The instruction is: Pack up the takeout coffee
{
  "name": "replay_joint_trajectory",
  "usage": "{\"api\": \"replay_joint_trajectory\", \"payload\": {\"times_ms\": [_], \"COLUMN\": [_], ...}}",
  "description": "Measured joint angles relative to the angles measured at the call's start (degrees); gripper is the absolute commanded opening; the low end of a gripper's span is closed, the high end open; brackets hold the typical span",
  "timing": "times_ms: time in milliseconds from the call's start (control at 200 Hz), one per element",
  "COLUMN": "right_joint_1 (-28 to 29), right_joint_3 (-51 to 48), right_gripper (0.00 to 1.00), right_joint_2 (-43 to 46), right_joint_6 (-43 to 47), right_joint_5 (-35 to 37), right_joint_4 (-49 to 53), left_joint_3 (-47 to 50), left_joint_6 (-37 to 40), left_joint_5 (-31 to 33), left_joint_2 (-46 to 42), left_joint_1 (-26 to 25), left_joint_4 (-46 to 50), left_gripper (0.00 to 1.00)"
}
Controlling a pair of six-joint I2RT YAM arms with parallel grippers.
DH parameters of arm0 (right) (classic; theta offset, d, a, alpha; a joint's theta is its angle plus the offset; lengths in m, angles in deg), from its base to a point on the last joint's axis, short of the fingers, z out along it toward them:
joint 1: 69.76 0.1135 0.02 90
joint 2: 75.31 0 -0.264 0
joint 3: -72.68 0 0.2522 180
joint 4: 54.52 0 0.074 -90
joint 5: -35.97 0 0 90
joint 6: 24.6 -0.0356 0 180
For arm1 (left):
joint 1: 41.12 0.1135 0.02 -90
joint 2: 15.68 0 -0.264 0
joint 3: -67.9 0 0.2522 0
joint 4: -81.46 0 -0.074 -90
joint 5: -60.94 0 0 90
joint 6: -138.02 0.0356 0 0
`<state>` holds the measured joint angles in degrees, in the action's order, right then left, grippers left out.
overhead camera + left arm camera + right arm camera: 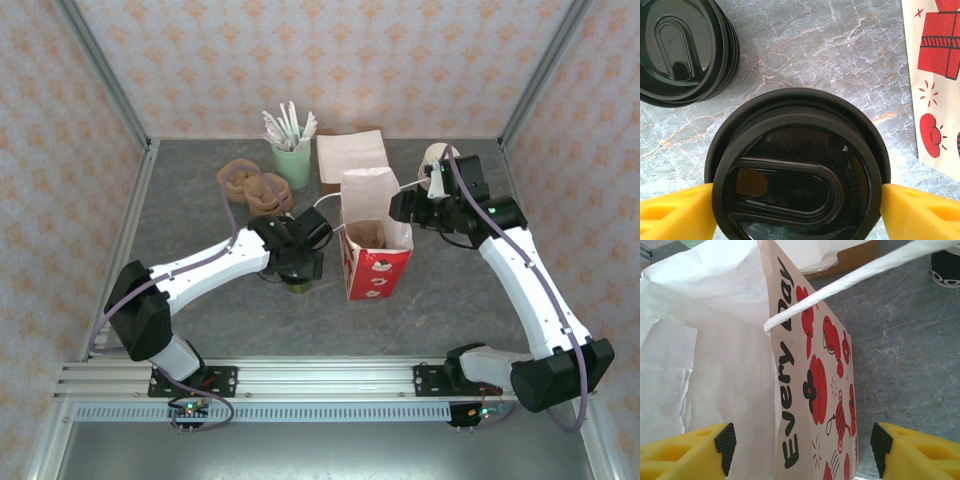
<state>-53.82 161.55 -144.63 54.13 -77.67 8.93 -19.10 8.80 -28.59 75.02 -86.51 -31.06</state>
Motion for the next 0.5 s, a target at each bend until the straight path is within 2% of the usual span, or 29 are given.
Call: {"api": "replay_joint_trajectory", "payload": {"times_ms": [165,300,500], "right_joint_1": [0.0,0.0,0.0], "right_joint_3": [0.0,0.0,0.0], "right_gripper": [0.74,0.74,0.74], "right_joint_2": [0.0,0.0,0.0], "right_joint_6": [0.0,0.0,0.1], "right_joint_5": [0.0,0.0,0.0], "right_joint_4": [0.0,0.0,0.0], "left_joint_3": [0.0,0.0,0.0], "left_joint_6": [0.0,0.0,0.0], "left_joint_5": [0.0,0.2,0.4], "left_joint_2": [0.2,0.4,0.4], "left_joint_1": [0.0,0.0,0.0], "left_joint_4": [-0.1,-0.2,-0.4], "left_gripper": [0.82,0.72,0.67]}}
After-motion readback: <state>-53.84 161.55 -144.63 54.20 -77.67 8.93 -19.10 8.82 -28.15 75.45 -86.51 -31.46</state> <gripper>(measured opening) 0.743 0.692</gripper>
